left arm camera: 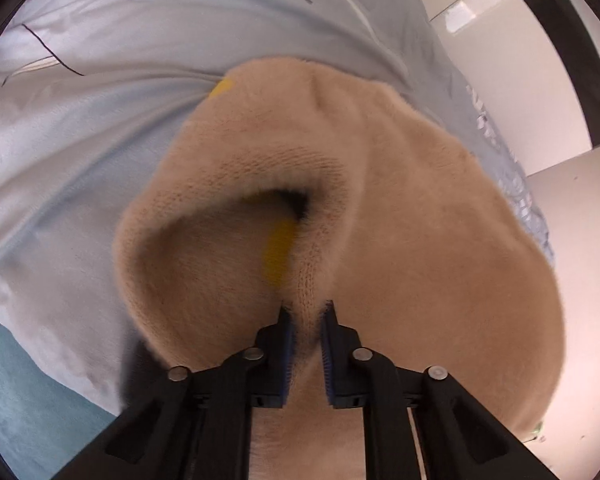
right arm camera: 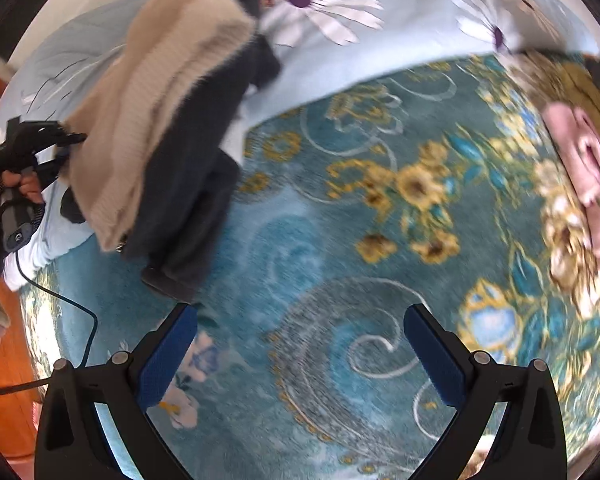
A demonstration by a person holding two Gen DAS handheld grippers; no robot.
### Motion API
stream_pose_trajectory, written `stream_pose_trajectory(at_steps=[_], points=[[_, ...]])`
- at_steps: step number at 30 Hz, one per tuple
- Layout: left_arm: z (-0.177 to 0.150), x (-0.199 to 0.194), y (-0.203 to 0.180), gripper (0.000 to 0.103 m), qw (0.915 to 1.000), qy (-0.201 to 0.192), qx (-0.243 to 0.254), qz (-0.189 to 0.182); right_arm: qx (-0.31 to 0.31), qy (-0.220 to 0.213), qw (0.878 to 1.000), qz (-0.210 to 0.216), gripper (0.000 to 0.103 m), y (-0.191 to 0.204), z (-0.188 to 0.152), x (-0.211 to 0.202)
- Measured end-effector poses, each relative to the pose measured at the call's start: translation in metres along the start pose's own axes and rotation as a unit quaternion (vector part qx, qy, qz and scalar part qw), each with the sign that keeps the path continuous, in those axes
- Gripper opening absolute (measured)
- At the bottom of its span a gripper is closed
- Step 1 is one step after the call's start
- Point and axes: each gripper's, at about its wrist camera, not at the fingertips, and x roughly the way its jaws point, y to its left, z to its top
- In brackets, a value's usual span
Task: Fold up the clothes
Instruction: 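Grasp the beige sweater with the left gripper and lift it off the pile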
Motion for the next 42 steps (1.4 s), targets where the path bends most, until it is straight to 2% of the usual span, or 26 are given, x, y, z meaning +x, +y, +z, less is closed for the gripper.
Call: stream_pose_trajectory(at_steps=[3, 5, 9, 11, 15, 19, 21, 24, 26, 28, 31, 32, 34, 36, 38, 40, 42], points=[[-0.005, -0.014, -0.010, 0.010, 0.9998, -0.007, 0.011, -0.017, 0.031, -0.008, 0.999, 0.004, 0.103, -0.017, -0.001, -0.013], [-0.006, -0.031, -0.015, 0.009, 0.9988, -0.012, -0.004, -0.046, 0.047, -0.008, 0.999, 0.014, 0.103, -0.021, -0.001, -0.020], [-0.019, -0.090, -0.020, 0.009, 0.9900, -0.022, -0.047, -0.131, 0.064, -0.008, 0.997, 0.039, 0.103, -0.019, -0.005, -0.038], [-0.026, -0.116, -0.033, 0.009, 0.9869, -0.026, -0.053, -0.150, 0.063, -0.013, 0.997, 0.048, 0.103, -0.015, -0.007, -0.052], [-0.043, -0.187, -0.041, 0.009, 0.9775, -0.058, -0.067, -0.192, 0.052, -0.018, 0.997, 0.059, 0.103, -0.010, -0.012, -0.083], [-0.057, -0.267, -0.010, 0.009, 0.9767, -0.082, -0.083, -0.180, 0.043, -0.028, 0.997, 0.063, 0.103, -0.009, -0.023, -0.120], [-0.055, -0.308, 0.009, 0.009, 0.9796, -0.096, -0.090, -0.152, 0.042, -0.034, 0.996, 0.070, 0.103, -0.011, -0.032, -0.137], [-0.040, -0.375, 0.025, 0.009, 0.9850, -0.130, -0.057, -0.098, 0.045, -0.039, 0.995, 0.082, 0.103, -0.014, -0.045, -0.158], [-0.035, -0.420, 0.023, 0.009, 0.9849, -0.160, -0.017, -0.065, 0.051, -0.043, 0.993, 0.095, 0.103, -0.017, -0.054, -0.170], [-0.043, -0.462, 0.006, 0.009, 0.9806, -0.188, 0.035, -0.043, 0.057, -0.047, 0.991, 0.109, 0.103, -0.020, -0.063, -0.179], [-0.085, -0.503, -0.027, 0.009, 0.9697, -0.210, 0.125, -0.007, 0.065, -0.049, 0.989, 0.120, 0.103, -0.025, -0.077, -0.190], [-0.100, -0.504, -0.037, 0.009, 0.9666, -0.205, 0.154, 0.007, 0.066, -0.050, 0.989, 0.124, 0.103, -0.027, -0.083, -0.193], [-0.125, -0.476, -0.053, 0.009, 0.9646, -0.163, 0.204, 0.035, 0.066, -0.050, 0.989, 0.123, 0.103, -0.034, -0.093, -0.196], [-0.156, -0.434, -0.068, 0.009, 0.9613, -0.113, 0.244, 0.059, 0.069, -0.043, 0.990, 0.115, 0.103, -0.044, -0.105, -0.196], [-0.208, -0.380, -0.096, 0.009, 0.9507, -0.062, 0.293, 0.079, 0.083, -0.036, 0.989, 0.115, 0.103, -0.060, -0.116, -0.194], [-0.267, -0.312, -0.120, 0.009, 0.9419, 0.022, 0.324, 0.087, 0.102, -0.026, 0.987, 0.118, 0.103, -0.082, -0.129, -0.191], [-0.324, -0.240, -0.133, 0.009, 0.9262, 0.114, 0.347, 0.094, 0.116, -0.017, 0.987, 0.108, 0.103, -0.102, -0.141, -0.189]])
